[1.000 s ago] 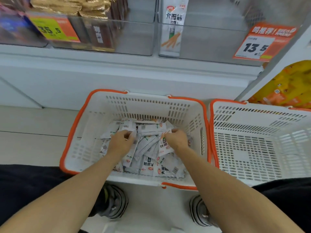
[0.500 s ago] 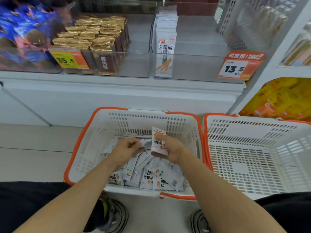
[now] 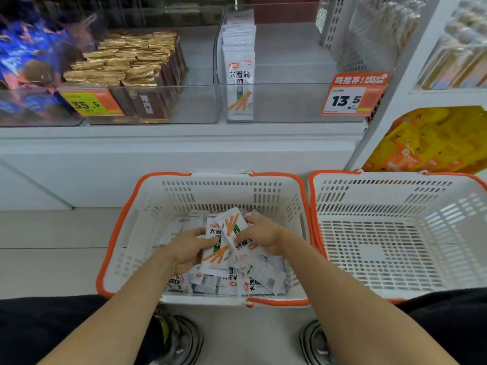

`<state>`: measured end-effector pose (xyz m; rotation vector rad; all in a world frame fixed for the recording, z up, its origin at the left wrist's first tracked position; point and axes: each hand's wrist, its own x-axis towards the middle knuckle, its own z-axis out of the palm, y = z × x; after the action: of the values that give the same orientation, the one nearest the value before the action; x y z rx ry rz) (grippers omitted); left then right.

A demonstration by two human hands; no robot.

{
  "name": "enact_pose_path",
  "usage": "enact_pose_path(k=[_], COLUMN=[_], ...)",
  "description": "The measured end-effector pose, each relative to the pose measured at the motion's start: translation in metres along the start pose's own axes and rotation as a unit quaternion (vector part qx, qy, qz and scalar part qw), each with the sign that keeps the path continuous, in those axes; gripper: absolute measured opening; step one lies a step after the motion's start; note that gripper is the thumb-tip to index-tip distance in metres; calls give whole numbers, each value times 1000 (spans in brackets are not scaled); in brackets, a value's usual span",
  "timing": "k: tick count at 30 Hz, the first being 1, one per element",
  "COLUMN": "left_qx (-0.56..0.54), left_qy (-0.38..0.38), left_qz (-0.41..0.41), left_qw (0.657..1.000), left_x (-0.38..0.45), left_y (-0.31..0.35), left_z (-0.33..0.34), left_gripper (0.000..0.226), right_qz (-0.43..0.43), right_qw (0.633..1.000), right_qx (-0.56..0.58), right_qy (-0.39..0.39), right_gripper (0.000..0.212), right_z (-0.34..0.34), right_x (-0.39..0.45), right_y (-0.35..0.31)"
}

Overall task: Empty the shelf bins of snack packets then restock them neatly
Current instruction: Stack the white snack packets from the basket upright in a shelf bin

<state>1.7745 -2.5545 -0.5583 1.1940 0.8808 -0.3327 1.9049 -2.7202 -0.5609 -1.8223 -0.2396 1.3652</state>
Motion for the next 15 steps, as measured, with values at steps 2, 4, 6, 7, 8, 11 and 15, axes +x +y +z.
enact_pose_path(k=[2,4,6,7,8,11,15], left_qx=[-4,21,35,47,66,146,216], left_qy=[28,49,47,36,16,-65,-48], left_qz=[2,7,21,33,42,29,50], left_qw=[1000,999,998,998,997,987,974], left_x=[5,6,4,4,6,2,0], left_y=[-8,-12,-12,-13,-13,-14,-17], left_z=[-10,-19,-24,-25,-28,-20,-6], left_gripper=[35,35,37,50,69,88,52], right_qz=[8,14,10,4,2,-9,-47], right_qw=[991,975,967,963,959,942,955], right_qx=[-130,-220,-249,-260,-272,-334,-198], right_qy=[-2,-20,-56,-72,-82,-21,215], right_gripper=[69,71,62,58,57,59,79], right_z=[-8,-14,-12,-8,-4,8,15], right_x=[-7,-16,-24,-27,-28,-21,-9], right_y=[-3,-8,-14,-17,-20,-23,-4])
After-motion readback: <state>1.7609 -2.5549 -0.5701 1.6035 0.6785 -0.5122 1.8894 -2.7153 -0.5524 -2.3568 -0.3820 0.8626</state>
